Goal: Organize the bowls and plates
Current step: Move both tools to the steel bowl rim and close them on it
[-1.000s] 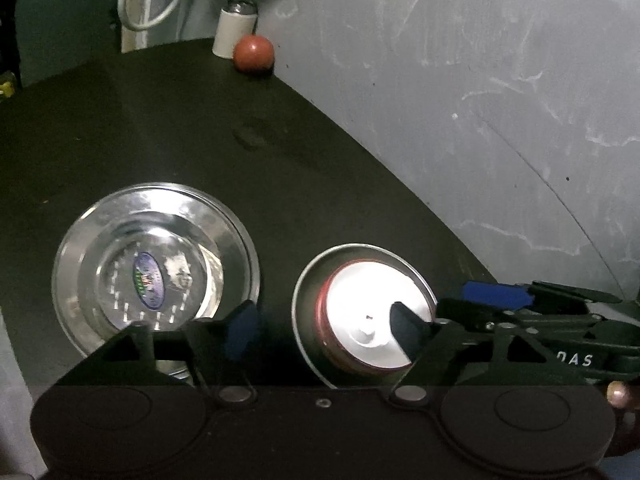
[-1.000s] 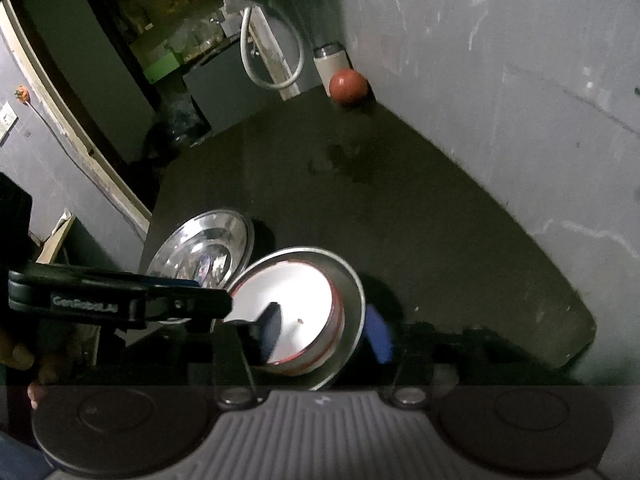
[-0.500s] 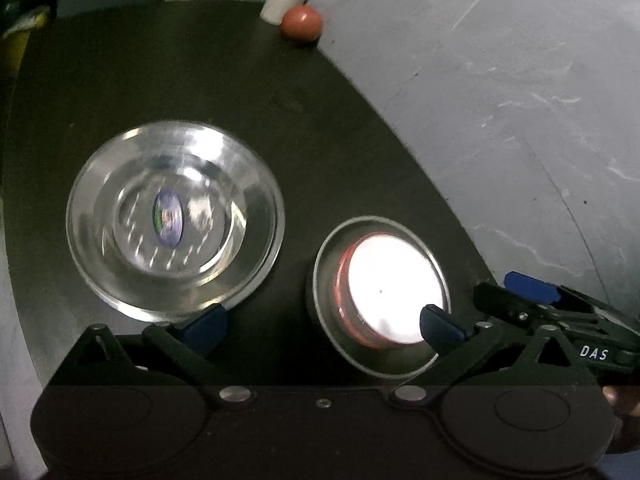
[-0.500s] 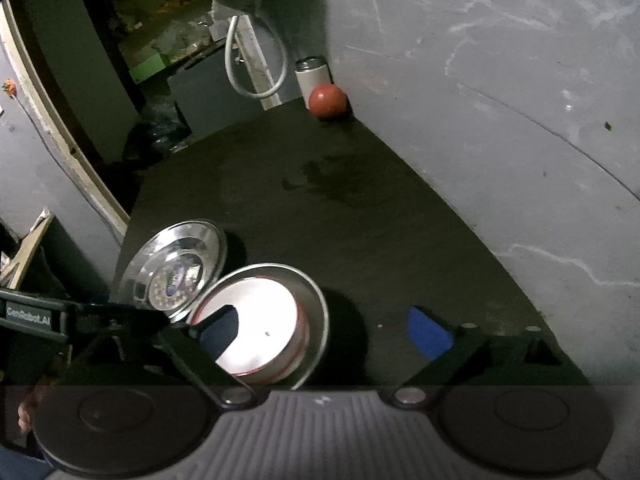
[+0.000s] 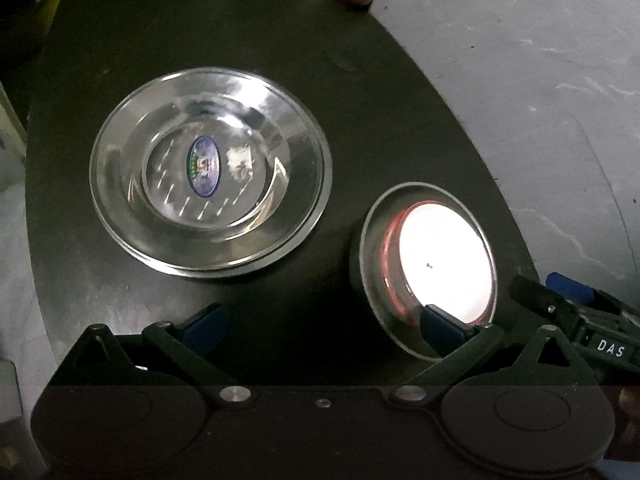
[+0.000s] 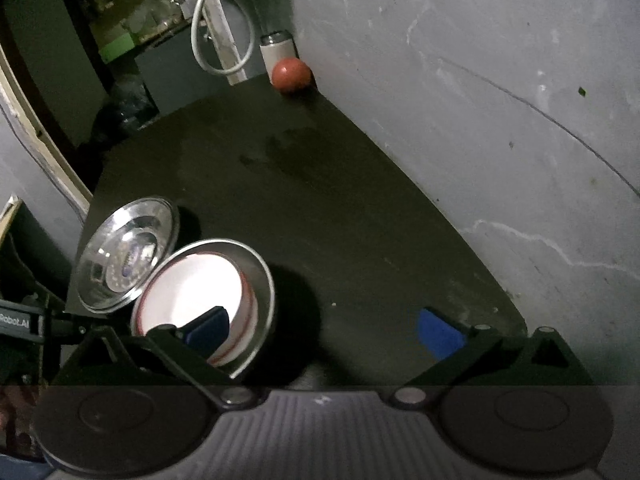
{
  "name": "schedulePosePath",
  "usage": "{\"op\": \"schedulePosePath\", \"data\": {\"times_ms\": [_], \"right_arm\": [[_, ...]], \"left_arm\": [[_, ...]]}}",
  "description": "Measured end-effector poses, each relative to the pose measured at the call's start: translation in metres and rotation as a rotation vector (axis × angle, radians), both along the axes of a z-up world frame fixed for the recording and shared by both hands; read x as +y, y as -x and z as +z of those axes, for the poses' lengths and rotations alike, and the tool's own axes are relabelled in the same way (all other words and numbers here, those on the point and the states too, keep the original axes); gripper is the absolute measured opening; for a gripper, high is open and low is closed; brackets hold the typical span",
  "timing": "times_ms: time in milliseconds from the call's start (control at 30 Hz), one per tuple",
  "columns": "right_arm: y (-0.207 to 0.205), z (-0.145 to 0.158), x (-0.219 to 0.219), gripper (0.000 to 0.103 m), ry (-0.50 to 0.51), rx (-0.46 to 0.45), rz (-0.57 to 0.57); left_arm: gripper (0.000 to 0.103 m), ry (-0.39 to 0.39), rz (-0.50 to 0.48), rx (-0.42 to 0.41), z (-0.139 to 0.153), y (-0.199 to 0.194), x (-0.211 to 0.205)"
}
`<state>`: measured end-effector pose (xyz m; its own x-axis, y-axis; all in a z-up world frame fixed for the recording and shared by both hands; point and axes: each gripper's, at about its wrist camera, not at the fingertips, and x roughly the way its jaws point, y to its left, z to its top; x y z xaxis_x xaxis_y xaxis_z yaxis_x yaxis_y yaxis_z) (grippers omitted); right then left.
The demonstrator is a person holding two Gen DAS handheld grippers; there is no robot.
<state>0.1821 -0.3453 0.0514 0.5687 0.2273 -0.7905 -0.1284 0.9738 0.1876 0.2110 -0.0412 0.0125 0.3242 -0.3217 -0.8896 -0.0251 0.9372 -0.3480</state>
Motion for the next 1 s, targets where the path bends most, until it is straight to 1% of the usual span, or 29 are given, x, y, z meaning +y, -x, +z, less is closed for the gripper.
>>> {"op": "schedulePosePath", "data": {"times_ms": [367, 667, 767, 833, 867, 933, 1000], "right_arm": [[-0.009, -0.009, 0.002, 0.103, 0.040, 0.033, 0.006], [-0.019, -0.016, 0.009, 0.101, 0.074, 0.037, 0.034], [-0.021, -0.018, 0.011, 0.096, 0.085, 0.044, 0.043], [-0.022, -0.020, 0.012, 0.090, 0.081, 0.047, 0.051], [-0.023, -0.020, 0.013, 0.088, 0.077, 0.050, 0.056], [-0.024, -0.021, 0.014, 0.081, 0.067, 0.051, 0.069], [-0.024, -0.021, 0.016, 0.078, 0.061, 0.054, 0.081]], "left_arm": [[0.102, -0.031, 0.027, 0.036, -0.009, -0.004, -0.002], [0.102, -0.033, 0.055, 0.047, -0.017, -0.003, -0.005], [0.102, -0.036, 0.059, 0.039, -0.017, -0.002, -0.005], [0.102, -0.040, 0.059, 0.031, -0.017, 0.000, -0.005], [0.100, -0.040, 0.060, 0.025, -0.017, 0.000, -0.006], [0.098, -0.040, 0.061, 0.015, -0.015, 0.001, -0.005], [0.096, -0.035, 0.062, 0.008, -0.013, 0.001, -0.005]]}}
